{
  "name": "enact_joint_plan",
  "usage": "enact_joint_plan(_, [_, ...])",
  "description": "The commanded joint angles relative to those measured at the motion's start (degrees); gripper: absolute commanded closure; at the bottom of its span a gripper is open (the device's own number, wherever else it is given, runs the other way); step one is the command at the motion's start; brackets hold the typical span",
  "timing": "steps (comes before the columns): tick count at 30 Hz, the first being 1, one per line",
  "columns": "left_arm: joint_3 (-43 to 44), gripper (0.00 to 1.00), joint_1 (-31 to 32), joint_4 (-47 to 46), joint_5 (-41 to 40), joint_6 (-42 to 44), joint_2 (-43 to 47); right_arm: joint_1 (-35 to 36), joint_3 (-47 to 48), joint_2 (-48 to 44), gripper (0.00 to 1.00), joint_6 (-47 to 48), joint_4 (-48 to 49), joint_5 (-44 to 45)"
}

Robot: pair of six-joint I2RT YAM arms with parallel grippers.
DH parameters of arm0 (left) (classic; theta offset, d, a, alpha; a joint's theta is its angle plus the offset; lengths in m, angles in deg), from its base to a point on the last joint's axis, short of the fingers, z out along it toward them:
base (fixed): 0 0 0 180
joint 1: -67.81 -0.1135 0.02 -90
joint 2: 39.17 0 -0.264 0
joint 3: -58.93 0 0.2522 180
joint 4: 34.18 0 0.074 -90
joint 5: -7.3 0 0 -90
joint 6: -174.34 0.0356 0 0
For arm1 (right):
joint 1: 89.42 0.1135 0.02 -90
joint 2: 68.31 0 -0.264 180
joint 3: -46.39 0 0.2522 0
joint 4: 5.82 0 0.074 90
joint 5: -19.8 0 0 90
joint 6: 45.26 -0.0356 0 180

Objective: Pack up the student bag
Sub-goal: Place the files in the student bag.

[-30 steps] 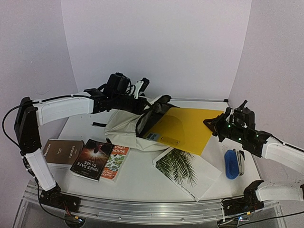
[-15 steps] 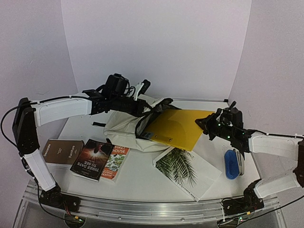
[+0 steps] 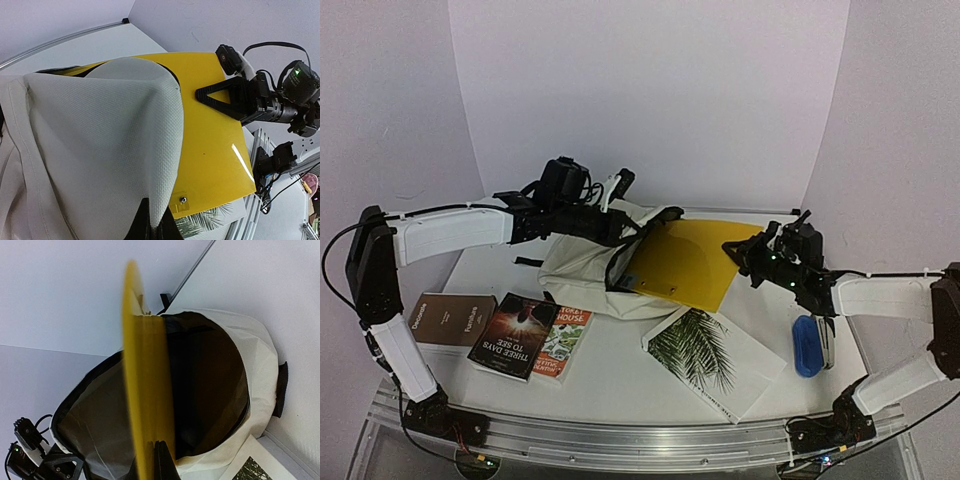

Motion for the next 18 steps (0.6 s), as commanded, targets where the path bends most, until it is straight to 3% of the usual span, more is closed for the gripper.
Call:
enact_joint_plan(1, [0.9, 1.0, 0.1, -4.3, 3.9, -1.1, 3.8, 0.3, 1.9, 2.9, 1.0, -1.3, 10.3, -1.1])
enact_joint_plan(12, [1.7, 1.0, 0.0, -4.7, 5.1, -2.0, 2.8, 1.3, 5.7, 12.4, 1.0, 1.2, 12.5, 2.5])
enact_joint_plan(15, [2.2, 1.0, 0.0, -4.7, 5.7, -2.2, 2.4, 2.3, 9.0, 16.6, 1.0, 3.8, 10.0, 4.7])
enact_joint_plan(18, [2.7, 1.0, -0.1, -4.5, 5.9, -2.4, 1.9, 4.4, 16.5, 21.9, 1.0, 9.9, 1.5, 9.1])
